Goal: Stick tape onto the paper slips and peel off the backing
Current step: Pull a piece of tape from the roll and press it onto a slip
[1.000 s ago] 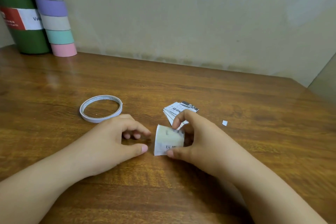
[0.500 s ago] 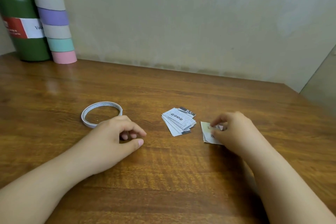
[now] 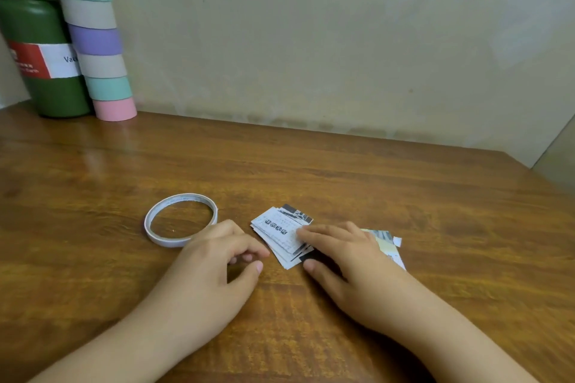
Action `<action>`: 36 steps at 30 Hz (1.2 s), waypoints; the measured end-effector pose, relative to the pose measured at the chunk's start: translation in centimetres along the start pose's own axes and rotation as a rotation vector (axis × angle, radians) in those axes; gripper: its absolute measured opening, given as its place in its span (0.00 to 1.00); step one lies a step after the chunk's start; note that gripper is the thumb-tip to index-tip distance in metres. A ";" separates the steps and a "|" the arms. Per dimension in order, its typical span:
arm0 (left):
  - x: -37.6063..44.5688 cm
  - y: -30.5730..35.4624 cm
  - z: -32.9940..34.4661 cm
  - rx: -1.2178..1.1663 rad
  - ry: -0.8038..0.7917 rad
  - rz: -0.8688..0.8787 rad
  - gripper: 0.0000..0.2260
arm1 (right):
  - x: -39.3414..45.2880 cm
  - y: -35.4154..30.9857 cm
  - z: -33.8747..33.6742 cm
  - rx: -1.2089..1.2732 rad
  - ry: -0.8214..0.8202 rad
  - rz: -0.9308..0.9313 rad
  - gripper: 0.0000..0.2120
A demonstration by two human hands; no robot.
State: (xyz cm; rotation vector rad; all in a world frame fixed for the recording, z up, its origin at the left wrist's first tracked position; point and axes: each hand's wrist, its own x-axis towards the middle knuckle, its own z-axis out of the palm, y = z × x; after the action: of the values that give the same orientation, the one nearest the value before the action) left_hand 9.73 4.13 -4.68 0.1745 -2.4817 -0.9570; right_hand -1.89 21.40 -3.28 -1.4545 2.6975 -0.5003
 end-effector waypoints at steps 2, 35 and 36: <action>-0.3 -0.1 0.1 0.015 0.007 0.025 0.05 | 0.1 0.2 0.3 0.026 -0.010 -0.028 0.24; 3.3 5.6 -1.7 -0.409 0.026 -0.333 0.05 | 0.9 -3.1 -1.5 0.307 0.558 -0.076 0.15; 3.5 5.8 -1.4 -0.458 0.031 -0.319 0.06 | 1.1 -3.1 -1.4 0.300 0.612 -0.074 0.14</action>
State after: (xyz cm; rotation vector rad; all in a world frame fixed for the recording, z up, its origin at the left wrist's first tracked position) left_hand 7.56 6.65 1.43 0.4348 -2.1730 -1.6097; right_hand -0.30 19.29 -0.92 -1.5018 2.7888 -1.4997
